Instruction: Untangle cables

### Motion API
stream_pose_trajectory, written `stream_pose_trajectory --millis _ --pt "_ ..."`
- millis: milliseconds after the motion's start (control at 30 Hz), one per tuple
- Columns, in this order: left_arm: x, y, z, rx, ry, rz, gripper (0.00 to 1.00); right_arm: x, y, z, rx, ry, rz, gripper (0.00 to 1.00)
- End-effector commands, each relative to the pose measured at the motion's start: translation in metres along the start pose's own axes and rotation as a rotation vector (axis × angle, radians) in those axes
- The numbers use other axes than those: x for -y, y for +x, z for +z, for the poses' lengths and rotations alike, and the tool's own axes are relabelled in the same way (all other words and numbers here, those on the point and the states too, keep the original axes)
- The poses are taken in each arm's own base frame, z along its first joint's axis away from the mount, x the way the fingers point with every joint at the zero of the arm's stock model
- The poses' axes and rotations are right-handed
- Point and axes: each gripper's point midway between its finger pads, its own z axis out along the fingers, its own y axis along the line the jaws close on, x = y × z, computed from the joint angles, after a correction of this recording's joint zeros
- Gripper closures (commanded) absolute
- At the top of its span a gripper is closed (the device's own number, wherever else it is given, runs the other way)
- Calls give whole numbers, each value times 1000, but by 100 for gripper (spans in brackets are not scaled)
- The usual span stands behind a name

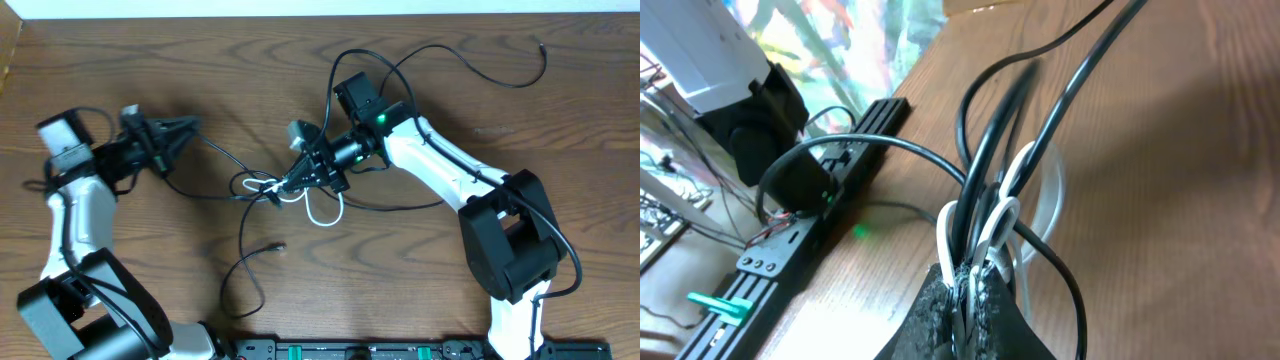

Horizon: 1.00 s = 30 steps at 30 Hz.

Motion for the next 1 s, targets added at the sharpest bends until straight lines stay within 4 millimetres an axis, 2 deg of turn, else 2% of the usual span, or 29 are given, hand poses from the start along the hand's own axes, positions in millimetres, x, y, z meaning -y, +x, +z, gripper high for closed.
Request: stream_pose_trajectory --millis 0,100,267,333,367,433,500,567,667,733,767,867,967 --pt "4 -21 -28 76 45 -112 93 2 11 5 -68 35 3 99" --pt "5 -31 -46 120 73 -177 93 1 21 7 -120 44 -11 99" --pt "-1 -46 -51 209 45 -156 93 -2 23 8 -129 34 -20 99" --pt "-5 -53 -52 256 14 -76 93 -1 23 8 -132 40 -24 99" --pt "-5 -53 -51 255 1 8 85 2 25 8 -145 57 -15 99" --pt "-6 -51 -46 242 -25 185 59 10 25 7 -154 94 32 99" --pt "-8 -47 -41 222 -48 303 40 15 21 7 -140 111 69 99" --pt "-11 -41 -32 193 -70 380 29 19 17 8 -123 127 111 99" --pt "-22 -36 -18 180 -130 404 28 25 11 8 -98 149 174 99" --pt "-37 -32 -3 171 -216 423 49 36 10 6 -97 205 248 99" --pt "-40 -28 3 157 -238 444 52 42 11 4 -103 242 280 99" --pt "-45 -19 21 122 -282 515 54 67 19 -5 -118 398 424 99" --pt "-42 -15 28 113 -305 567 55 80 20 -12 -94 481 542 99"
